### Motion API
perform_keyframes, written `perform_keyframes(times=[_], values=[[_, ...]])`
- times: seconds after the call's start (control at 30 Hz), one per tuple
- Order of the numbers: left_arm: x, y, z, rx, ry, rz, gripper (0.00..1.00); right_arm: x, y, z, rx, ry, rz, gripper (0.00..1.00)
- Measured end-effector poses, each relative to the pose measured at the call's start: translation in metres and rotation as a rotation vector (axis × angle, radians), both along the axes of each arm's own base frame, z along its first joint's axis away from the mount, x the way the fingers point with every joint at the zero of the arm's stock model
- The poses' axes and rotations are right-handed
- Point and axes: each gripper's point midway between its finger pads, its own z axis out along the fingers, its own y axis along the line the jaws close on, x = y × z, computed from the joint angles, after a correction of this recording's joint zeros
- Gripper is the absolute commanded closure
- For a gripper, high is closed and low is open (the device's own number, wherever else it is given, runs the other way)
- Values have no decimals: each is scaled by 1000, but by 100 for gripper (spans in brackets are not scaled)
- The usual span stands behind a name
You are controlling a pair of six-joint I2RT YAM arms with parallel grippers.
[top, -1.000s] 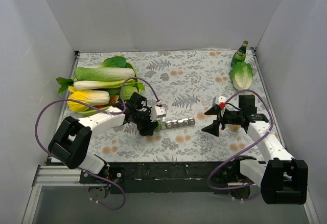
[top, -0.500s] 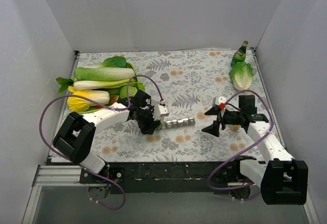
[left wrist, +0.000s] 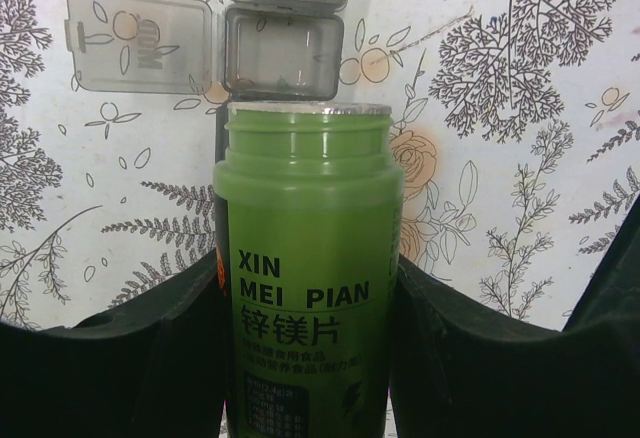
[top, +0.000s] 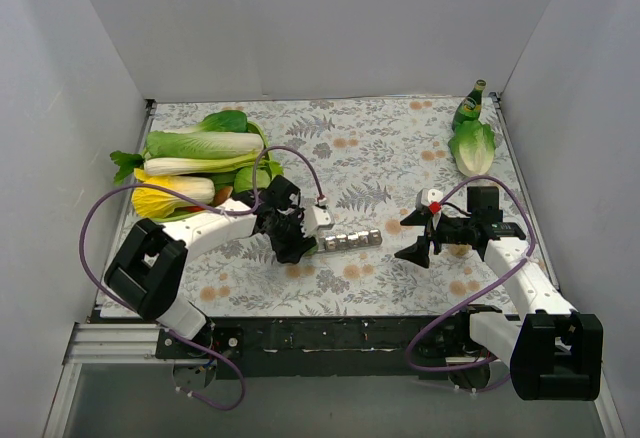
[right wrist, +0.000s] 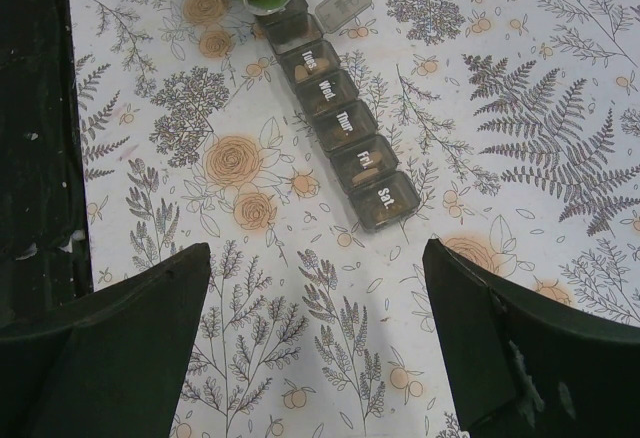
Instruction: Sort the pills into containers
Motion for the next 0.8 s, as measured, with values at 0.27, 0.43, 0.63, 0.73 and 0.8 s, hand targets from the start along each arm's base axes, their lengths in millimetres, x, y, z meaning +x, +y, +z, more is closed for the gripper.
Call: perform_keyframes(times=[0.27, 0.43, 0.63, 0.73, 0.8], values=[[3, -4, 2, 19, -9, -7, 100, 0, 0, 0, 0, -2, 1, 6], [2, -4, -1, 38, 3, -10, 100, 0, 0, 0, 0, -2, 1, 6], [3, -6, 1, 52, 0, -15, 100, 0, 0, 0, 0, -2, 1, 6], [3, -7, 3, 57, -5, -18, 100, 0, 0, 0, 0, -2, 1, 6], [3, -7, 3, 60, -6, -18, 100, 0, 0, 0, 0, -2, 1, 6]])
